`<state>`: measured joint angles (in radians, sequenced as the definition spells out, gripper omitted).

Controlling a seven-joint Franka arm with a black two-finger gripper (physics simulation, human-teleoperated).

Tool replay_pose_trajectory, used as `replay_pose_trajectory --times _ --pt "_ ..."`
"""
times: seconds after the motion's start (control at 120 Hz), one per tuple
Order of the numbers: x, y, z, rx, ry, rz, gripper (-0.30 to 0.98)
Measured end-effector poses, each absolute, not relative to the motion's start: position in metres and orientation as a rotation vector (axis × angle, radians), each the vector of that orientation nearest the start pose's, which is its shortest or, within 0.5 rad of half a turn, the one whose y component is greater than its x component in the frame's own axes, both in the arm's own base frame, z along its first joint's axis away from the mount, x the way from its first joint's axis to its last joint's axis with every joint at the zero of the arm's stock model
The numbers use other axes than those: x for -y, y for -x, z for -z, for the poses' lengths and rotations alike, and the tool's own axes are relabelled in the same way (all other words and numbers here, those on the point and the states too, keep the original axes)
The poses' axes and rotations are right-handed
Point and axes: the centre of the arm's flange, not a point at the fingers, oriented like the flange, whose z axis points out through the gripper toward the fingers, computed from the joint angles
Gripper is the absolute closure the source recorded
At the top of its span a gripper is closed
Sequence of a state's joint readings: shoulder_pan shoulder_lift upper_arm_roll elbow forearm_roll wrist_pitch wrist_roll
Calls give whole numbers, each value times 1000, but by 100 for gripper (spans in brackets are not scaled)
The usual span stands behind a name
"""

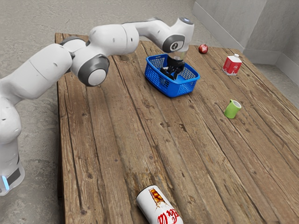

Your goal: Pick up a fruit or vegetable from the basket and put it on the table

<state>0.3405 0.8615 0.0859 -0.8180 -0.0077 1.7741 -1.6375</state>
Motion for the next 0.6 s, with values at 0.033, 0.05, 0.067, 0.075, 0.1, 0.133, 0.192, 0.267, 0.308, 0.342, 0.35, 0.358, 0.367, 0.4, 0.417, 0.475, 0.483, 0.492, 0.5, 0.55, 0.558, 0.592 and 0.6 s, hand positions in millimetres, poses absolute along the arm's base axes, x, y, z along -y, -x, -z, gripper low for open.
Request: replay_pose_trajectory --times 0.033,0.05,0.067,0.075,0.1,0.133,0.192,0.267,0.308,0.342,0.35,0.358,0.367,0.4,0.417,0.475,0.483,0.492,0.5,0.55,0.558,0.592,0.6 --pt "-296 -724 -420 -2657 -1649 -176 19" --pt "-296 -724 -420 -2656 -1650 -177 21" --pt "-296 -724 -420 -2655 -1651 -177 24" --pt "-296 -724 -420 -2655 -1651 -177 24" --pt "-296 -724 -420 -2653 -1653 -178 26" --pt "-296 -724 -418 -2654 -1656 -174 27" --pt "-296 -723 -415 -2656 -1661 -166 30" --pt "-294 -723 -418 -2650 -1668 -167 32" --pt "-291 -723 -424 -2641 -1672 -174 33" --pt "-287 -723 -433 -2629 -1675 -184 33" --pt "-286 -723 -436 -2626 -1675 -186 34" --pt "-285 -723 -439 -2623 -1675 -189 34" --pt "-284 -723 -442 -2620 -1676 -191 34" --pt "-279 -722 -456 -2604 -1680 -205 33" --pt "-274 -722 -464 -2595 -1683 -213 34" --pt "-261 -718 -494 -2567 -1695 -236 33" --pt "-259 -718 -498 -2563 -1696 -238 33" --pt "-257 -717 -502 -2560 -1698 -240 33" --pt "-255 -717 -505 -2557 -1700 -241 33" --pt "-243 -710 -523 -2546 -1717 -233 33" --pt "-240 -709 -526 -2544 -1721 -231 33" --pt "-230 -704 -536 -2535 -1736 -225 33" --pt "-227 -703 -538 -2531 -1741 -223 33"
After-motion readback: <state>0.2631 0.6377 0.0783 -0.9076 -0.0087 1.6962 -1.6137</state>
